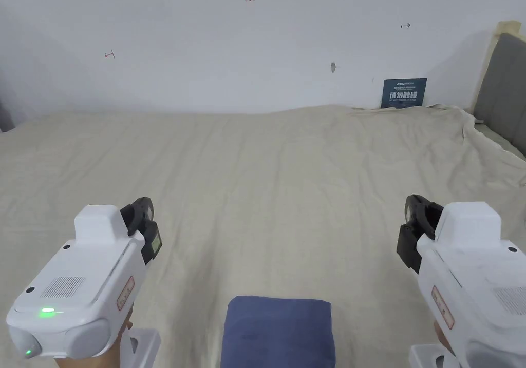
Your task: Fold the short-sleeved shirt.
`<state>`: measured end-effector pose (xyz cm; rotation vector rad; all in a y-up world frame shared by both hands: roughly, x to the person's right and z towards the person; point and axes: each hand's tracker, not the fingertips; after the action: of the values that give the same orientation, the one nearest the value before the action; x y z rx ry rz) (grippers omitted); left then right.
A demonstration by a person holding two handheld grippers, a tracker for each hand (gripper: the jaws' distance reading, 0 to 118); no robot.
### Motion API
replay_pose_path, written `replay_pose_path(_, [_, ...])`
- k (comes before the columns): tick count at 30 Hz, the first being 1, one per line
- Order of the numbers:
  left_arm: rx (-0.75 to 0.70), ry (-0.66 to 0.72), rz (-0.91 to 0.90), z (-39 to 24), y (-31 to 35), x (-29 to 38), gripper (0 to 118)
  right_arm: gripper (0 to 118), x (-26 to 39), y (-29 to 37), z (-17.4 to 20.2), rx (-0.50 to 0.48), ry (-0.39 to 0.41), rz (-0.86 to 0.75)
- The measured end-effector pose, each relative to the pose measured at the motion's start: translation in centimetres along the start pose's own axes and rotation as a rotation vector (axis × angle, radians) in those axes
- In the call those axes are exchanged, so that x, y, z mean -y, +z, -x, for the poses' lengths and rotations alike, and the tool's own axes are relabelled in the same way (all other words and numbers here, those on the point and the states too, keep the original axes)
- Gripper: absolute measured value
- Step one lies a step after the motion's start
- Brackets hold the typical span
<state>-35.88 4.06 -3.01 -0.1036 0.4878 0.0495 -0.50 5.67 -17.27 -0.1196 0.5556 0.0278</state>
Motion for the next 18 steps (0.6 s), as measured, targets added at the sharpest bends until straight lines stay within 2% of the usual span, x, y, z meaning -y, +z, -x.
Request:
replay_pose_path(5, [-0.001, 0.003, 0.032, 1.0, 0.0, 1.0, 0, 0, 3.5, -2.3, 2.3, -0.06, 0.01, 0.049])
replay_pose_path(12, [-0.001, 0.014, 0.099, 2.8, 0.2, 2.9, 0, 0, 10.8, -5.9, 6.8, -0.184, -0.004, 0.215])
replay_pose_path(16, [-0.019, 0.023, 0.135, 3.7, 0.2, 4.1, 0, 0, 14.7, -7.4, 8.8, -0.22, -0.028, 0.31])
replay_pose_path(18, [-0.024, 0.032, 0.15, 4.2, 0.3, 4.7, 0, 0, 17.1, -8.4, 9.2, -0.236, -0.013, 0.361])
